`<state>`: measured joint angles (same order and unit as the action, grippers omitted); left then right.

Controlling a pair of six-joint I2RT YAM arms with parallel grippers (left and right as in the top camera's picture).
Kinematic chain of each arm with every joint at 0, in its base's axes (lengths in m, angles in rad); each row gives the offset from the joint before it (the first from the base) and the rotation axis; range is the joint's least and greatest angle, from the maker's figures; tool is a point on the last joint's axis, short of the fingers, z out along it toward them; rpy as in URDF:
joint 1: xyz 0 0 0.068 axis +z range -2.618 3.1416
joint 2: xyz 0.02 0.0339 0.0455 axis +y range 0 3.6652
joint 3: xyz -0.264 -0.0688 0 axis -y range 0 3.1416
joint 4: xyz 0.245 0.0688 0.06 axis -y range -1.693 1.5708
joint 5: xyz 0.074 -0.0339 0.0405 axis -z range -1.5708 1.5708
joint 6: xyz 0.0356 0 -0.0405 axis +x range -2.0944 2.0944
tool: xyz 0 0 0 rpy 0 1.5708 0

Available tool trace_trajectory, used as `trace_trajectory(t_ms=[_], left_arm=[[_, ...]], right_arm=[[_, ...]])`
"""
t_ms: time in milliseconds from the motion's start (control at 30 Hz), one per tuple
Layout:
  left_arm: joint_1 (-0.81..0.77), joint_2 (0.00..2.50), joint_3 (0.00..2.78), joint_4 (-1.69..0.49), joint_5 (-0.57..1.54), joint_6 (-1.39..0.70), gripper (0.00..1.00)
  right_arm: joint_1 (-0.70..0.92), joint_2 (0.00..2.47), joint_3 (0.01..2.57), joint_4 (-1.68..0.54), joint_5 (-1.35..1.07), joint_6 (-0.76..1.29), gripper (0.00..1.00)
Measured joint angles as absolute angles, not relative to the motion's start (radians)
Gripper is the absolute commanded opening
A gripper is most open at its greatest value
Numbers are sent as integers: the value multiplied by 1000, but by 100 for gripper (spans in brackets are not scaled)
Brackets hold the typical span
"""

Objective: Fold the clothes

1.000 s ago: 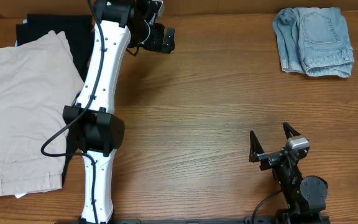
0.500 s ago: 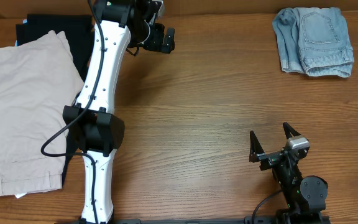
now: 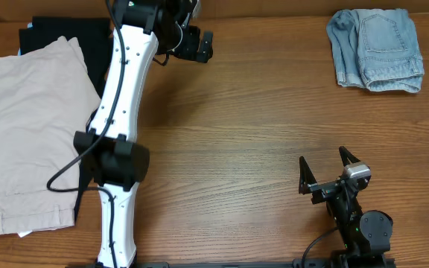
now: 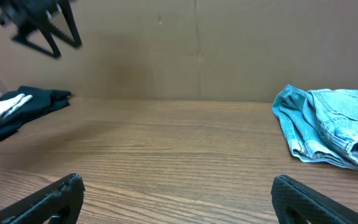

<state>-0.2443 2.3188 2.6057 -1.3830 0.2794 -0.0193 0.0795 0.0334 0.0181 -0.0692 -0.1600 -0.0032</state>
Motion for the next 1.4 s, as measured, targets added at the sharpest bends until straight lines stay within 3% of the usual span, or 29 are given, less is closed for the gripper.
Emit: trace_trajectory(t_ms=[267,467,733,1400], left_arm=[[-249,1999,2492,-1377,279,-19,100],[-248,1738,2255,-1379,280,-19,100],[-229,1570,1948,-1343,257,-19,100],[-94,966,812,-237,216,-19,100]], right_arm=[[80,33,18,-69,-157,-3,100],[80,33,18,-70,-157,-3,100],[80,33,18,-70,-157,-4,100],[79,33,18,-71,-157,-4,100]])
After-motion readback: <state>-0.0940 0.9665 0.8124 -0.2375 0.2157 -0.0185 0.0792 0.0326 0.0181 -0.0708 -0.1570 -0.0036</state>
